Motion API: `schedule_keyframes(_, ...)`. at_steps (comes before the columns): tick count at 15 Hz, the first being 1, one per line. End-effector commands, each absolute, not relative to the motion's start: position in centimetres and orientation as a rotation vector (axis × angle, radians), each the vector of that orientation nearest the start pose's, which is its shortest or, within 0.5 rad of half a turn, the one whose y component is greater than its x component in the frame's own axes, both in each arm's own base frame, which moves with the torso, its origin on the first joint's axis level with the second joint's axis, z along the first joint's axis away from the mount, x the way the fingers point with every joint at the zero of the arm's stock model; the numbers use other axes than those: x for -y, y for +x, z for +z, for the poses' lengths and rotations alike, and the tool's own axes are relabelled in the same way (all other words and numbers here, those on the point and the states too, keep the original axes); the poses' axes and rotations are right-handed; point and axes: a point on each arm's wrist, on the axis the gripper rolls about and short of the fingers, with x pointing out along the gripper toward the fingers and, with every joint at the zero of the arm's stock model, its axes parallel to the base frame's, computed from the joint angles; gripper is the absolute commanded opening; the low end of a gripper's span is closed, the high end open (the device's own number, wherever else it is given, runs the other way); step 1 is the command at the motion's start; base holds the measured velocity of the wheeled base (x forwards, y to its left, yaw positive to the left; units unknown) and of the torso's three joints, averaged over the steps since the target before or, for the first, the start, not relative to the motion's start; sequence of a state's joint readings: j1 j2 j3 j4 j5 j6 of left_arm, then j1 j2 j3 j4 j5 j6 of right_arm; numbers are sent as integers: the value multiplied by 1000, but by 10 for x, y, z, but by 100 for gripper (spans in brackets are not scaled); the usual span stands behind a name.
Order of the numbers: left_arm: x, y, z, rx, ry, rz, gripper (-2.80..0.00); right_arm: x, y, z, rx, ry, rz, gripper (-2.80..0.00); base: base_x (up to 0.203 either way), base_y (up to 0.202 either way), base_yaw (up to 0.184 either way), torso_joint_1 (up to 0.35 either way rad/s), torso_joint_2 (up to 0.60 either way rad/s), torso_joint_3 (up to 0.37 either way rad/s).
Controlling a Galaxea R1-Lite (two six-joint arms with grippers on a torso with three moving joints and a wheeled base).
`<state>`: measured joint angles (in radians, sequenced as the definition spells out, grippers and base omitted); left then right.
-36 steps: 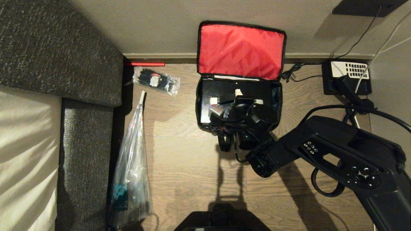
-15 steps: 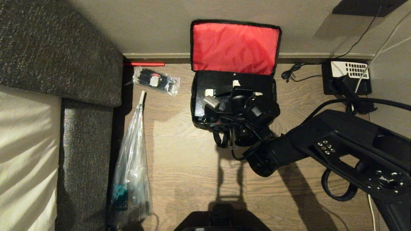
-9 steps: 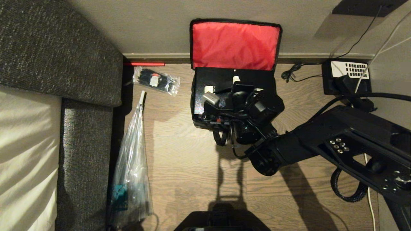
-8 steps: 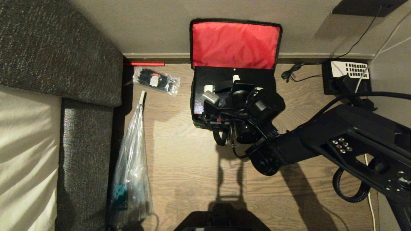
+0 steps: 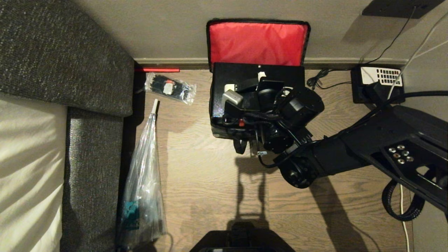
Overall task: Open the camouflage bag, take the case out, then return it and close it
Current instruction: Lift the black box
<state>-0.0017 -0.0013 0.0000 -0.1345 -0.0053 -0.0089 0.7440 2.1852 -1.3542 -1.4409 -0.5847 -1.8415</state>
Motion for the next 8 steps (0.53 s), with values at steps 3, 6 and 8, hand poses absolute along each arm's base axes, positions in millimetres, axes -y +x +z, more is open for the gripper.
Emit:
schedule_keyframes(3, 0, -20, 78, 96, -9, -8, -280, -278, 311, 239, 469, -1399, -333, -280, 0, 0, 0, 0, 0, 0)
schedule_keyframes(6, 0, -20, 78, 95, -9, -8, -280, -283, 302, 241, 479, -1391, -317, -280, 0, 0, 0, 0, 0, 0)
schedule_keyframes(8, 0, -20, 78, 95, -9, -8, -280, -289, 295, 242, 476, -1380, -306, -280, 0, 0, 0, 0, 0, 0)
